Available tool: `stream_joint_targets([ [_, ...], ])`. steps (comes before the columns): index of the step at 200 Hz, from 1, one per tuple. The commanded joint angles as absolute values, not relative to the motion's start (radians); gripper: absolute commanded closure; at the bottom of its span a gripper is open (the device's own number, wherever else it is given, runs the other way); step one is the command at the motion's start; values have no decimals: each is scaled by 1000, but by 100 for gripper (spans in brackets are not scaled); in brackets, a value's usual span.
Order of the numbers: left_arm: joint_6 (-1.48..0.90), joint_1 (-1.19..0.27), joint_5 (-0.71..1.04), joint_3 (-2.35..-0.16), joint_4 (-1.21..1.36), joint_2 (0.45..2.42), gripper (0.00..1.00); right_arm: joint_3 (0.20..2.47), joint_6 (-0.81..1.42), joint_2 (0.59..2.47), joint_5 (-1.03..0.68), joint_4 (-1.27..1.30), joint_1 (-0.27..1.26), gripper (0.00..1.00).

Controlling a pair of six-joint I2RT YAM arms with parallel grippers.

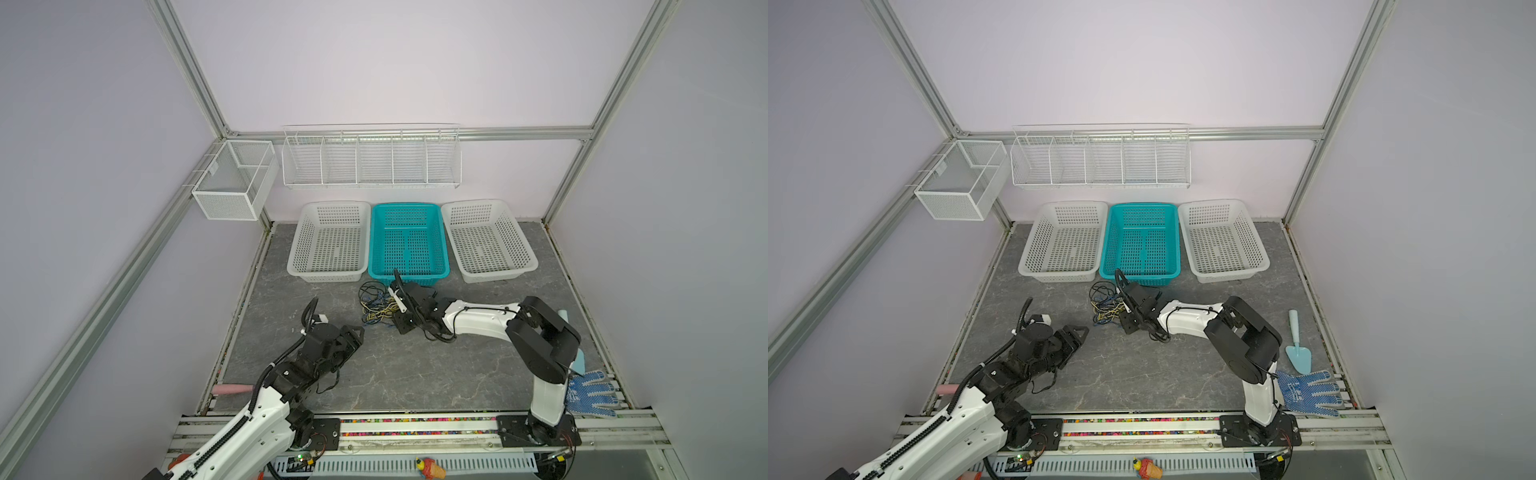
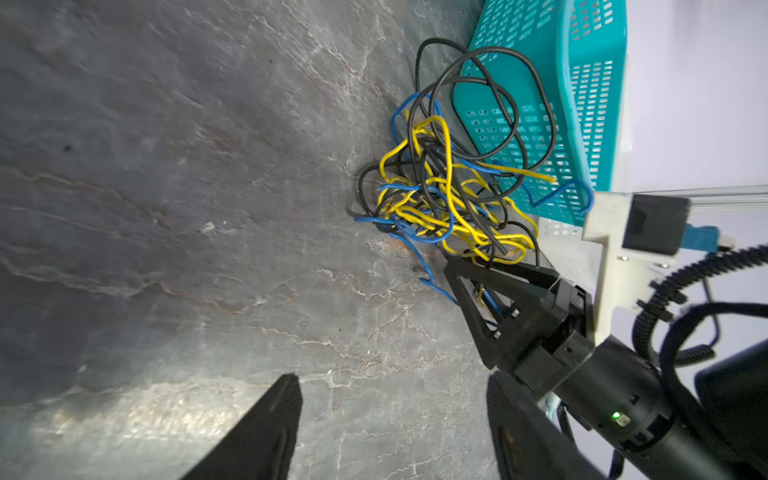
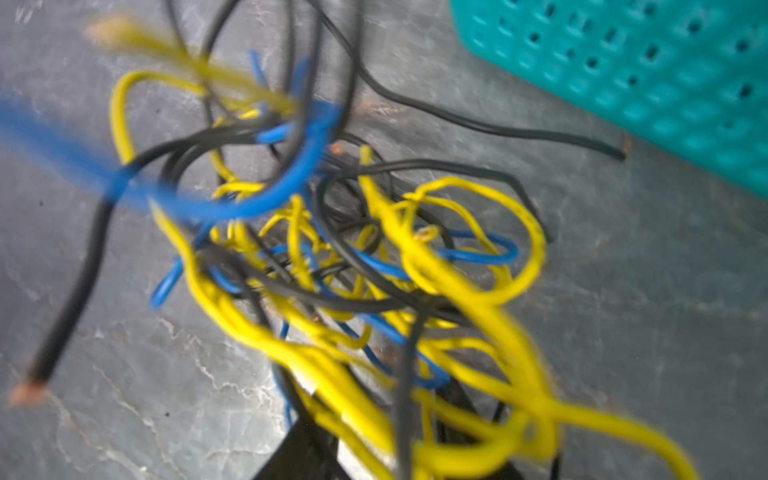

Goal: Untangle the cables

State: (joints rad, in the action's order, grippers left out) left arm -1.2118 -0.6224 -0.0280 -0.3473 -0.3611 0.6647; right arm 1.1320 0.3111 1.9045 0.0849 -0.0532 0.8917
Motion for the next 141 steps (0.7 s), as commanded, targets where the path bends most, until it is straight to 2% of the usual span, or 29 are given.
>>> stream_joint_targets([
  [1, -1234, -627, -95, -386, -391, 694, 27, 1100, 311, 1879, 84, -11, 888, 74],
  [40, -1231, -627, -90, -382, -270, 831, 27, 1081, 329, 1828, 26, -9, 896, 93],
  [107, -1166, -632, 21, -448, -80, 1004, 27, 1038, 275, 1654, -3, -73, 996, 94],
  [141, -1134, -684, 69, -436, 1, 1005, 27, 979, 288, 1557, 61, -104, 1064, 94],
])
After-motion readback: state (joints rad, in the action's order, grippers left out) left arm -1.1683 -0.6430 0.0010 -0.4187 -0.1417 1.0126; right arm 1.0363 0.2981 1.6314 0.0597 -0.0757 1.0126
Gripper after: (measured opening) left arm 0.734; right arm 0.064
